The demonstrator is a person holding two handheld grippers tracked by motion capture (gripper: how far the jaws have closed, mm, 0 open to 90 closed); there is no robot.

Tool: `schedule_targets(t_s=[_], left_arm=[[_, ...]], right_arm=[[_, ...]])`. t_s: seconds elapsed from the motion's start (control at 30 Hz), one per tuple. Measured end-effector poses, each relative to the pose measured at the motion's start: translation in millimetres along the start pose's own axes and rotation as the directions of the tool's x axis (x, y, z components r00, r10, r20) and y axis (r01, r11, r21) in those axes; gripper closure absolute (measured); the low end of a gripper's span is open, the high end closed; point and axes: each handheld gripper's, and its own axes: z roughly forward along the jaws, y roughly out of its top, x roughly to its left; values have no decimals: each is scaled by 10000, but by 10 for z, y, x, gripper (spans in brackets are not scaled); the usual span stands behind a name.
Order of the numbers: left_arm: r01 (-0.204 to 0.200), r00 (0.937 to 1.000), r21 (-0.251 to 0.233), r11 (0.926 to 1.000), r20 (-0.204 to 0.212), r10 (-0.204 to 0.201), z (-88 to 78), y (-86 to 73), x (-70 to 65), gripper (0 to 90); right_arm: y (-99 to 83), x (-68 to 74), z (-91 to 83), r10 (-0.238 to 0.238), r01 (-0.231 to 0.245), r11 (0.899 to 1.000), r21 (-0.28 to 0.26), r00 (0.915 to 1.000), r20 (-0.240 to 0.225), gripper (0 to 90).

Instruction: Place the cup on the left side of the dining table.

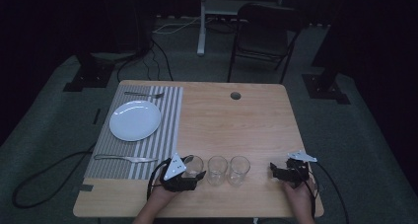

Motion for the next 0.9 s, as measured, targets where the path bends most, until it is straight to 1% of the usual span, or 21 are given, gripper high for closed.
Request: schedule_targets(t_s=[0.07,0.1,0.17,0.3,0.33,0.37,0.43,0.47,0.53,0.57,0.63,0.67,0.73,0.77,0.8,0.83,0.9], left_arm=[[86,9999,-6,10000,81,-86,-2,3,13,291],[196,9997,-41,9998,127,-195,-5,3,26,291],[222,9997,-78,9997,91,-221,-9,4,31,292],[64,10000,184,9998,26,-64,-23,31,39,292],[82,10000,227,9997,-46,-81,-30,35,37,292],[143,9999,264,9996,24,-144,-38,36,44,292],[219,9997,230,9995,-62,-217,-64,31,46,292],[165,9999,274,9995,-8,-165,-72,29,48,292],[128,9999,368,9992,-84,-125,-86,34,53,292],[45,10000,408,9992,-72,-42,-93,40,55,292],[45,9999,437,9990,-138,-39,-108,54,65,292],[63,9998,380,9993,-207,-55,-119,61,68,292],[138,9997,292,9995,-193,-133,-145,79,92,293],[167,9994,238,9996,-302,-160,-160,88,101,293],[223,9993,245,9995,-301,-216,-170,98,119,292],[253,9990,151,9996,-385,-247,-184,102,133,293],[316,9984,187,9993,-480,-307,-208,118,170,292]], right_arm=[[0,0,0,-6,6,10000,-2,10000,-1,128],[0,0,0,-1,1,10000,1,10000,0,128],[0,0,0,-2,2,10000,0,10000,0,129],[0,0,0,3,-3,10000,2,10000,-1,128],[0,0,0,-3,3,10000,0,10000,-3,129],[-1,0,-1,2,-2,10000,-1,10000,0,133],[-5,-2,-6,24,-24,10000,-14,10000,18,135],[-6,-1,-6,29,-29,10000,-12,10000,17,135],[-6,-2,-6,22,-22,10000,-15,10000,20,135],[-6,-1,-6,24,-24,10000,-15,10000,21,135],[-6,-1,-6,26,-26,10000,-14,10000,20,135],[-6,-1,-6,25,-25,10000,-14,10000,21,135],[-6,-1,-6,28,-28,10000,-14,10000,20,135],[-6,-1,-6,26,-26,10000,-13,10000,20,135],[-6,-1,-6,29,-29,10000,-13,10000,20,135],[-6,-1,-6,29,-29,10000,-12,10000,20,135],[-6,-1,-6,28,-28,10000,-12,10000,21,135]])
